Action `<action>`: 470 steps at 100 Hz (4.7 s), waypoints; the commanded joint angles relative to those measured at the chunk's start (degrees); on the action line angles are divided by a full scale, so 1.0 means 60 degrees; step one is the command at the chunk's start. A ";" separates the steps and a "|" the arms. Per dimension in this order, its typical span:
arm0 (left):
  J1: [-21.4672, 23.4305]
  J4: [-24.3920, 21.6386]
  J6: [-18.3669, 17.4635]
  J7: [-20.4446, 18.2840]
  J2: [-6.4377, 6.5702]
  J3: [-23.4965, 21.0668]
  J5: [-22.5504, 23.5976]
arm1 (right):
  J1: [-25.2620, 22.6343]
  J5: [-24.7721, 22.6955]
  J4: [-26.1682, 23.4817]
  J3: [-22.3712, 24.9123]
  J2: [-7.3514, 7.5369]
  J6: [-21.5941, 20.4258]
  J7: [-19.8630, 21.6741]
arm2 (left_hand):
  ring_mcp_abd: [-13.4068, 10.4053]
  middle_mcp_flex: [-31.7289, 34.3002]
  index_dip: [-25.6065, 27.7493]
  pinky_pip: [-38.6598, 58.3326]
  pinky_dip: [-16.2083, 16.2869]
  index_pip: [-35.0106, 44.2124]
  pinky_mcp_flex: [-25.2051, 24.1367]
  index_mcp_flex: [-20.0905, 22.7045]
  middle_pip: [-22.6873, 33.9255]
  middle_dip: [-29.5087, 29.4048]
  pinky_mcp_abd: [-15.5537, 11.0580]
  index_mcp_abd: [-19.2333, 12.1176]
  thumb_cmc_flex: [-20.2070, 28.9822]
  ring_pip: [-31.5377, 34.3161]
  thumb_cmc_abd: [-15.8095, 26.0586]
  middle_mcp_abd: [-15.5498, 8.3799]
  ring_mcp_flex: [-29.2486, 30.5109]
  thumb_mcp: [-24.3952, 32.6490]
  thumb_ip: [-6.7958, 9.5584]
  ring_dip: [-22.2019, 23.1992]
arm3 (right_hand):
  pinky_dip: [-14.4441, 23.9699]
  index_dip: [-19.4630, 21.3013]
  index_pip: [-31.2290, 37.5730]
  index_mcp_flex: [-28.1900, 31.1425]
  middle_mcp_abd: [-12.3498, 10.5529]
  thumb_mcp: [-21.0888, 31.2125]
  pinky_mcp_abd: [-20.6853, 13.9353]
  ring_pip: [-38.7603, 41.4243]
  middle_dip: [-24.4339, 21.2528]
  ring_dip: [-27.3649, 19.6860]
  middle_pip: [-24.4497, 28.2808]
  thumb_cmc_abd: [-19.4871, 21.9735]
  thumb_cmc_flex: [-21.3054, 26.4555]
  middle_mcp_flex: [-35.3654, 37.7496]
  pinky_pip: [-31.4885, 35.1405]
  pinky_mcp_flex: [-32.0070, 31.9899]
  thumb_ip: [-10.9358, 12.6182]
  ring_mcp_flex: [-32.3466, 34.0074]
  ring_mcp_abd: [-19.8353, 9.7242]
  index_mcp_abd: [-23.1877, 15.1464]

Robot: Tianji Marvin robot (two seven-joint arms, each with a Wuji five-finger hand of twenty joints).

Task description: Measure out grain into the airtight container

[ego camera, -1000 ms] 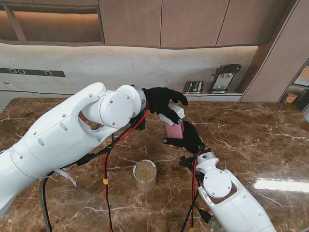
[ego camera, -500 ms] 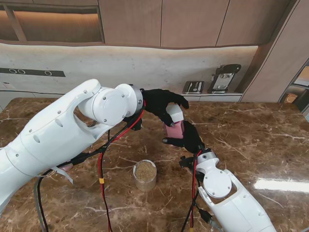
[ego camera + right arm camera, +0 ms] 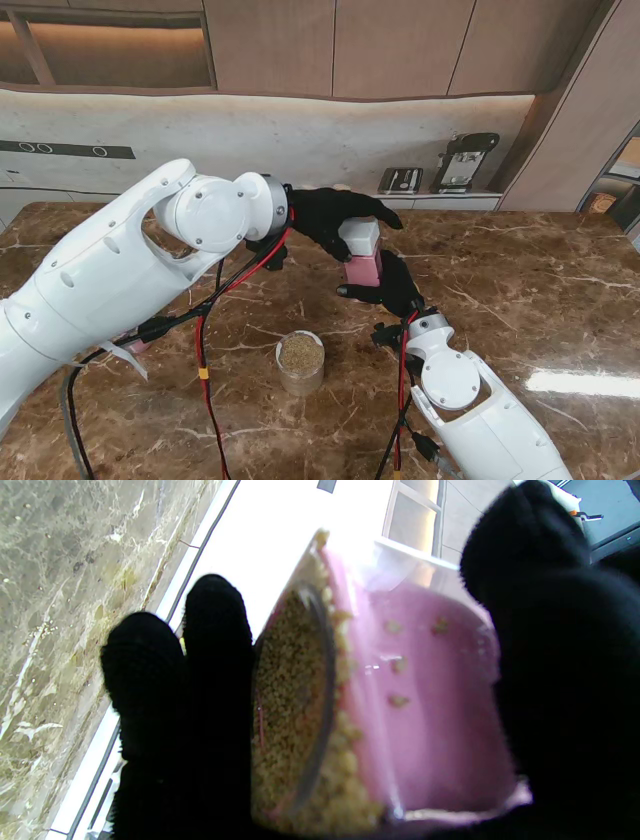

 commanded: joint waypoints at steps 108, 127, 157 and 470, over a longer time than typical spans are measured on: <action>0.0172 0.0090 0.0077 0.0070 0.0127 -0.0379 0.1003 | -0.0060 0.0043 -0.0016 0.0028 -0.0026 0.0027 0.0097 | 0.0179 -0.0149 0.0105 -0.1961 0.0097 0.1021 -0.1052 -0.0268 0.0214 0.0246 0.0088 -0.0940 0.1535 -0.0298 0.1149 0.0183 -0.0957 0.0490 0.0049 0.0194 | 0.0188 -0.0014 0.1572 0.1091 -0.0988 0.2057 -0.0693 0.0291 0.0241 -0.0111 0.1650 0.3635 0.1550 0.0994 -0.0119 -0.0152 -0.0072 0.0359 -0.1214 -0.2000; 0.0131 0.0042 0.0174 -0.0346 0.0225 -0.0464 0.0608 | -0.0060 0.0048 -0.0015 0.0028 -0.0026 0.0023 0.0097 | 0.0303 -0.0489 -0.0182 -0.2910 0.0216 -0.2698 -0.1063 -0.0489 -0.0549 0.0320 0.0011 0.1476 -0.1958 -0.0442 -0.0742 0.0529 -0.1285 -0.2253 -0.0313 0.0083 | 0.0188 -0.0015 0.1570 0.1093 -0.0990 0.2049 -0.0692 0.0288 0.0240 -0.0112 0.1651 0.3626 0.1542 0.0995 -0.0119 -0.0152 -0.0074 0.0354 -0.1215 -0.2000; 0.0535 -0.0428 0.1357 0.0282 0.0101 -0.0662 0.0714 | -0.0059 0.0037 -0.0011 0.0042 -0.0025 0.0003 0.0091 | 0.0883 0.0053 0.0420 -0.2959 0.0702 -0.1344 -0.1107 -0.0470 0.0897 0.1187 0.0114 0.3380 -0.2142 -0.0053 0.2378 0.1084 -0.0760 -0.9576 0.0519 0.0698 | 0.0189 -0.0021 0.1567 0.1097 -0.0993 0.2052 -0.0692 0.0294 0.0237 -0.0110 0.1648 0.3617 0.1533 0.0994 -0.0119 -0.0152 -0.0074 0.0357 -0.1221 -0.2010; 0.0142 -0.0301 0.1149 0.0965 -0.0131 0.0303 0.2045 | -0.0192 0.0508 -0.0215 0.0110 -0.0044 -0.0045 0.0180 | 0.0967 0.6276 0.3840 0.1585 0.1657 0.6308 0.0626 0.3595 0.4355 0.2629 0.2168 0.0042 -0.0139 0.2686 0.1148 -0.0488 0.3997 -0.4988 -0.0611 0.2499 | 0.0198 -0.0018 0.1575 0.1099 -0.0979 0.1990 -0.0689 0.0315 0.0232 -0.0111 0.1674 0.3696 0.1597 0.1018 -0.0088 -0.0151 -0.0064 0.0378 -0.1192 -0.1990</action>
